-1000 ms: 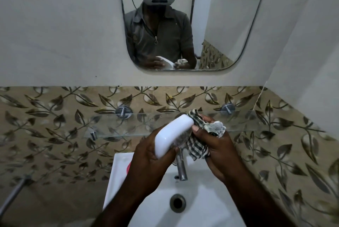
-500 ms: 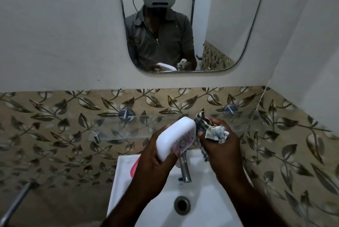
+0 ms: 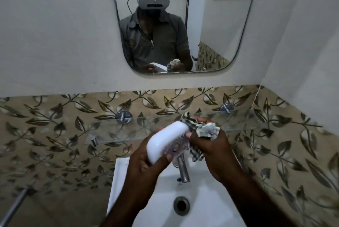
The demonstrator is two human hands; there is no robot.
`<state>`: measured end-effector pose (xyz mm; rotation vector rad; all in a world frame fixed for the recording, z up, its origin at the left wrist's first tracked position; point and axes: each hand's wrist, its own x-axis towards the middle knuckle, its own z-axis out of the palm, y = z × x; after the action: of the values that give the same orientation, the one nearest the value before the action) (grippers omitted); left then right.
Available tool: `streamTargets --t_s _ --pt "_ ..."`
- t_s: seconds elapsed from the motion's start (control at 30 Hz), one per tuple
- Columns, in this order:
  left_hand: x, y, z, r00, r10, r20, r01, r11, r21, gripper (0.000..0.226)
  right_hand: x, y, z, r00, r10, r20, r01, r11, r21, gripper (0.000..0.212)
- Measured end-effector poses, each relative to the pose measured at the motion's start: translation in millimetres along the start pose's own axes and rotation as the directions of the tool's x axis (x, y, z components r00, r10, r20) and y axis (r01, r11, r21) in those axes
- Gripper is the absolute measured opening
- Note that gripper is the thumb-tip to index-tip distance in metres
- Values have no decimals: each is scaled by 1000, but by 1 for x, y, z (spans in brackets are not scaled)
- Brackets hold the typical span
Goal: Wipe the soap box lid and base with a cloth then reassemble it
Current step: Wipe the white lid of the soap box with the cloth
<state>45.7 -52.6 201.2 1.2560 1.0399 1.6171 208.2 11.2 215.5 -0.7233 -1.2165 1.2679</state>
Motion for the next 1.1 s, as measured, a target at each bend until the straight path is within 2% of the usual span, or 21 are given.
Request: streamTargets --t_s 0.07,0.17,0.23,0.3,0.37,0.43,0.5,0.53,0.67,0.77,0.83,0.87,0.9,0.97,1.03,1.07,1.1 --pt "3 0 -4 999 -27 17 30 979 -202 59 1 -1 -3 985 135 107 -157 958 238 41" --pt "4 -2 -5 996 -64 65 82 942 -327 60 -1 -2 3 973 160 169 -210 914 346 58" --pt "5 -7 -10 992 -81 94 106 950 -293 60 -1 -6 -1 989 86 116 -114 957 265 59" --pt "6 -10 -19 988 -90 128 116 972 -207 68 0 -15 -9 993 7 116 -13 998 58 46" --pt "9 -6 -31 976 -97 197 123 984 -127 82 0 -23 -17 982 -16 190 57 975 -212 44" --pt "14 6 -36 947 -104 303 95 994 47 84 -1 -31 -17 964 26 265 77 926 -370 46" --pt "19 18 -29 908 -110 404 -19 953 302 76 -2 -35 -10 940 46 339 102 908 -406 45" --pt "22 18 -23 904 -104 414 -59 930 362 75 -2 -36 -7 934 33 357 132 894 -428 45" --pt "25 10 -6 944 -107 311 -1 944 331 76 -2 -38 -1 924 -42 381 233 850 -471 47" --pt "22 3 0 967 -46 250 -41 942 332 56 -1 -40 -8 931 -114 347 289 813 -506 43" --pt "22 1 3 979 -19 201 -64 914 401 51 -2 -42 -12 947 -229 226 320 749 -580 50" --pt "23 -1 4 982 -14 189 -71 897 436 51 -5 -42 -11 932 -307 194 357 683 -638 55" --pt "24 -1 5 982 -6 190 -85 880 468 52 -8 -41 -7 902 -372 219 414 602 -683 57" --pt "26 1 9 980 13 201 -112 864 491 49 -18 -31 5 803 -421 422 583 407 -704 56" --pt "25 4 12 980 35 196 -124 878 462 35 -25 -17 12 721 -360 592 687 260 -679 55" --pt "25 5 13 979 51 198 -138 879 457 29 -24 -12 11 724 -354 591 684 263 -681 55" --pt "24 7 15 975 75 211 -167 871 462 28 -20 -9 8 775 -361 518 626 330 -706 56"
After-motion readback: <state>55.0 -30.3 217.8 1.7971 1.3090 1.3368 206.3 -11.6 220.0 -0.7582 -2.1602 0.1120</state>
